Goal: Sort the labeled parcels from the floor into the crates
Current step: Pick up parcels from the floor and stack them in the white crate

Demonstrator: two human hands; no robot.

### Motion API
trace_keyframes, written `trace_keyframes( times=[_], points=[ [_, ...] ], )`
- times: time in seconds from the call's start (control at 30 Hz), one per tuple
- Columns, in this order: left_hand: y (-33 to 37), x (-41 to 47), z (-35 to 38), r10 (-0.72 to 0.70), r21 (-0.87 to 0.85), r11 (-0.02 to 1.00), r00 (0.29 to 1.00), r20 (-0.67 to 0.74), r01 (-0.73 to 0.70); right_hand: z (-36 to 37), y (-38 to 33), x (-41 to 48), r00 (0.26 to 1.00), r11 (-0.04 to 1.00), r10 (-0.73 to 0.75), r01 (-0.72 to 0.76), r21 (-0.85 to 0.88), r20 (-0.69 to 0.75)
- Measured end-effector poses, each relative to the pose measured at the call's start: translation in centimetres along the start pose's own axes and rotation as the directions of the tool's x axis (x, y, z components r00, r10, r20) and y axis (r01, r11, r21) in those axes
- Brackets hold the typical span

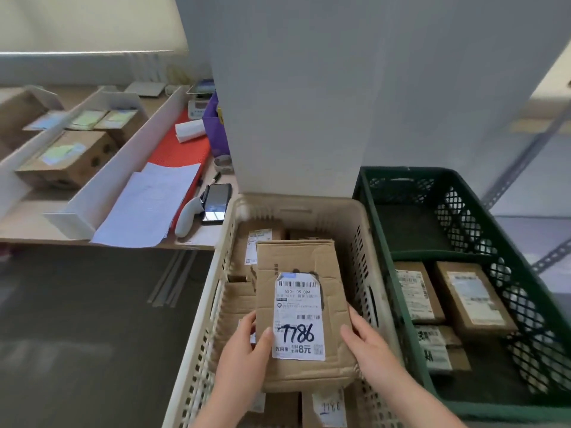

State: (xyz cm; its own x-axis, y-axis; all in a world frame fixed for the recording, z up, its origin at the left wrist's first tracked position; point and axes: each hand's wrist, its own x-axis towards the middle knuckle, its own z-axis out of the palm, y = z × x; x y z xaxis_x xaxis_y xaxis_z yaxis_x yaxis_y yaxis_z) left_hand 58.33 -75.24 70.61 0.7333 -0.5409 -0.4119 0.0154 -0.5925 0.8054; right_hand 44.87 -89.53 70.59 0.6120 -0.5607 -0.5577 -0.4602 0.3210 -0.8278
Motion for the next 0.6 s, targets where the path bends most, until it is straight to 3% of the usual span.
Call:
trace_keyframes(
  times=[0.23, 0.5, 0.6],
  points=[
    [-2.8, 0.7, -1.3, -0.112, 0.05, 0.993, 0.994, 0.014, 0.111, 2.0, 2.0, 1.6, 0.991, 0.999, 0.046, -0.045, -0.006, 0.122],
    [-2.1, 1.5, -1.3, -0.094, 0.083, 0.993, 0.993, 0.069, 0.088, 2.2, 2.6, 1.0, 0.996, 0.996, 0.074, -0.077, 0.045, 0.059],
    [-2.6, 0.7, -1.6, -0.129, 0.019, 0.992, 0.987, 0.092, 0.128, 1.3, 2.7, 0.6, 0.994, 0.997, 0.069, -0.072, 0.034, 0.08]
  ],
)
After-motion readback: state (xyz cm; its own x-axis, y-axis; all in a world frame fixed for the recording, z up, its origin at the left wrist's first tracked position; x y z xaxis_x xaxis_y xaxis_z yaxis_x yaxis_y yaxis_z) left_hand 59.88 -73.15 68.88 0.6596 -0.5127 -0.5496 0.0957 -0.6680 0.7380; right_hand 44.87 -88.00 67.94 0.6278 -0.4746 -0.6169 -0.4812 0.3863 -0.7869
